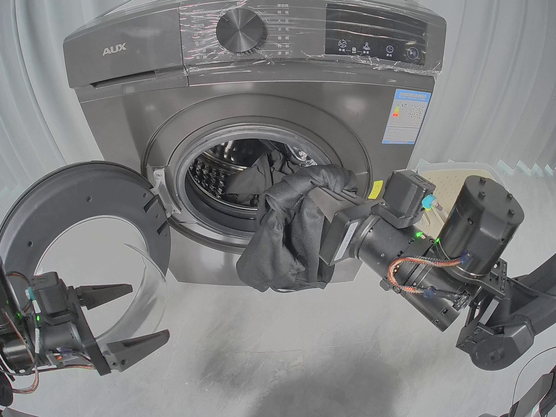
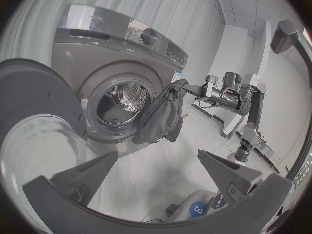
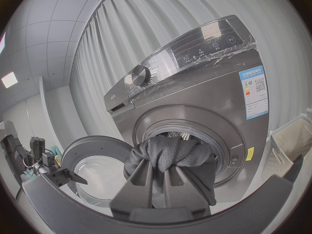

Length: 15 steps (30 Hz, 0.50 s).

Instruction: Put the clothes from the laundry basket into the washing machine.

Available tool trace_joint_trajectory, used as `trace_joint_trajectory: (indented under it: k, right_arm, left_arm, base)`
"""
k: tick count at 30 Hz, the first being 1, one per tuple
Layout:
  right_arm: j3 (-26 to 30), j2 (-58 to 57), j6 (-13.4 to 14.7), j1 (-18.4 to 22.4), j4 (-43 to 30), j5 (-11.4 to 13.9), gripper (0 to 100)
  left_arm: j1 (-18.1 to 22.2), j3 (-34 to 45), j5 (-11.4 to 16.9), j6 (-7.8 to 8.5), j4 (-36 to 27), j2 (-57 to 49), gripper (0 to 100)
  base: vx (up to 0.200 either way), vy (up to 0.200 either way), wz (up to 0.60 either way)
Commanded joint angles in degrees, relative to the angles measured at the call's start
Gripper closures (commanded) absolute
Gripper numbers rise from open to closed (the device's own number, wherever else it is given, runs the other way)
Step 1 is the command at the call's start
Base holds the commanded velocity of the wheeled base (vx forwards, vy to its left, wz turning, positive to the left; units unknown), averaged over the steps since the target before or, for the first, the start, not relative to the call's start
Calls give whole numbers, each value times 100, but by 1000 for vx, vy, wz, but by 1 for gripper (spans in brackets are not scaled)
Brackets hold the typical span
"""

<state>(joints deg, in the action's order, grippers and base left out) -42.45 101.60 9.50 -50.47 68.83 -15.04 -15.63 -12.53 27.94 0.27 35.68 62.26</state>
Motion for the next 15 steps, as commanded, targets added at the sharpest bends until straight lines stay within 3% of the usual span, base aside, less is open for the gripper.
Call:
trace_joint_trajectory:
  k: [1,5,11,15]
  right_arm:
    - [8,141,8,-42,25,-7,100]
    - [-9,238,8,-33,52,-16,100]
    - [-44,361,0,-33,96,-7,100]
    - [-53,466,0,-33,96,-16,100]
  left_arm:
    - [-476,-109,-210,-27,668,1377,0]
    - [-661,-127,-236,-36,1143,1772,0]
    - [-1056,-276,-650,-53,1688,2282,0]
    - [-1188,-373,-667,-62,1881,2449,0]
  base:
    - [0,0,0]
    - [0,0,0]
    - [0,0,0]
    - [0,0,0]
